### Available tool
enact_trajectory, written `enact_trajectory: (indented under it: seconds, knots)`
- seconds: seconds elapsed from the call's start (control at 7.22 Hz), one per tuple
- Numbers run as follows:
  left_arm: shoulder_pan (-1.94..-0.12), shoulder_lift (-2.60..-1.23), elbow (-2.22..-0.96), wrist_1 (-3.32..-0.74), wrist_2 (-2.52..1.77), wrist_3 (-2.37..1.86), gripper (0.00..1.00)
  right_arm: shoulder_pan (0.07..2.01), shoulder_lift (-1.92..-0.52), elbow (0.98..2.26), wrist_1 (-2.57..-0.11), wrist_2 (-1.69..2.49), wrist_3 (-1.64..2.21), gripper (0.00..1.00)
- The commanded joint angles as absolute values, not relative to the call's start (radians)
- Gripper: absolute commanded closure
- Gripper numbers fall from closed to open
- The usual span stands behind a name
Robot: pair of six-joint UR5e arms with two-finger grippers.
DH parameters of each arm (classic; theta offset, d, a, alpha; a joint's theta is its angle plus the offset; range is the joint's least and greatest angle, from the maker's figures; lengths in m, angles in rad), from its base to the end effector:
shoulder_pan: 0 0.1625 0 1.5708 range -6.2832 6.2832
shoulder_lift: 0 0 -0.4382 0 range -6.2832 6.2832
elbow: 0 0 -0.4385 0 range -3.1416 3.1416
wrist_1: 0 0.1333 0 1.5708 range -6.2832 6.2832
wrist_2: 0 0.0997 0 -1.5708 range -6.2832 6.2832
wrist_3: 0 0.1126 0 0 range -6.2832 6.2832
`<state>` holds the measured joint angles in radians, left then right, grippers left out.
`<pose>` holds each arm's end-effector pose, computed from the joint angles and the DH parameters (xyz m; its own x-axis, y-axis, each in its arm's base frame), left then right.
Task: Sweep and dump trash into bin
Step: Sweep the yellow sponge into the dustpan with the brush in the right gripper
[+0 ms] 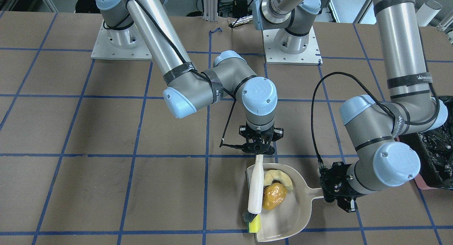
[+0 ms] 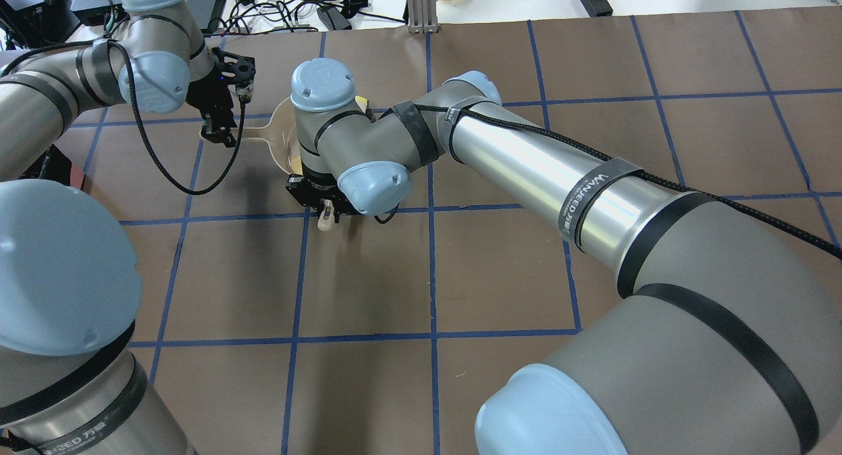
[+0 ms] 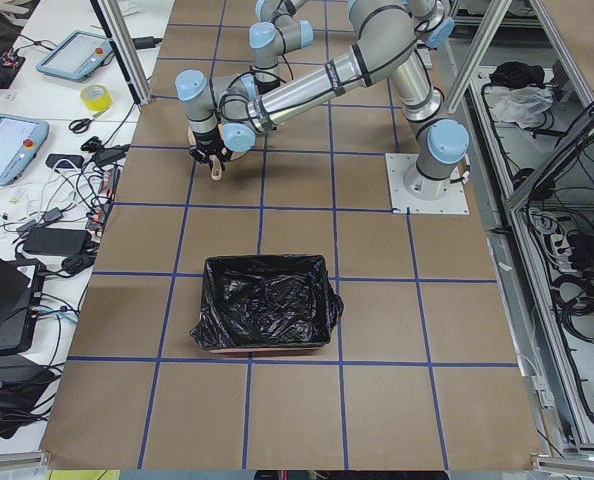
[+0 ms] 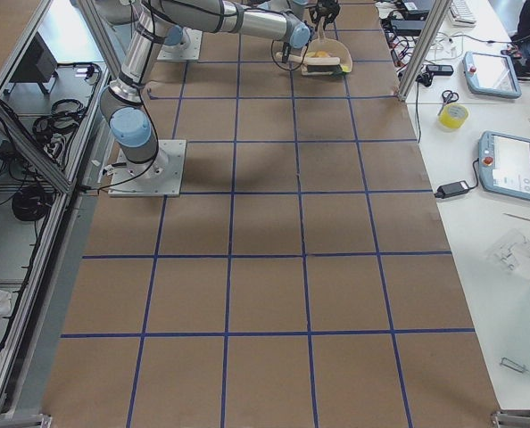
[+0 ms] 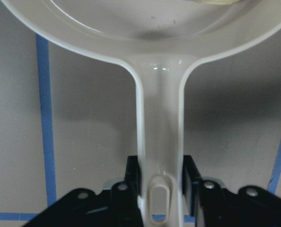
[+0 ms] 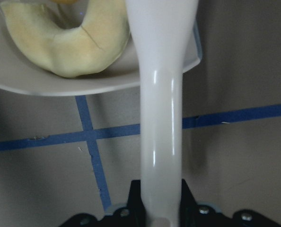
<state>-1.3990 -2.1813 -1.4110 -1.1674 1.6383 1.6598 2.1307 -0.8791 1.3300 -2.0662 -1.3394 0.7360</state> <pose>0.0027 -0.7508 0.2136 -0.0827 0.9952 0.0531 0.9949 0.0793 0.0629 0.5484 -0.5752 0.2038 -0.9634 0.1787 -0.1997 0.1568 0.9802 0.1208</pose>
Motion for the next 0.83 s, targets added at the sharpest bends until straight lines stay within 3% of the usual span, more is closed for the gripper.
enact_trajectory:
  seconds: [0.0, 0.69]
  knots:
    - [-1.399, -2.18, -1.411, -1.167, 1.638, 1.66, 1.0, 2.134, -0.876, 1.304, -2.072, -1.295, 0.75, 1.0]
    - [-1.399, -2.183, -1.41, -1.166, 1.646, 1.654, 1.0, 2.132, -0.868, 1.282, -2.121, -1.158, 0.778, 1.0]
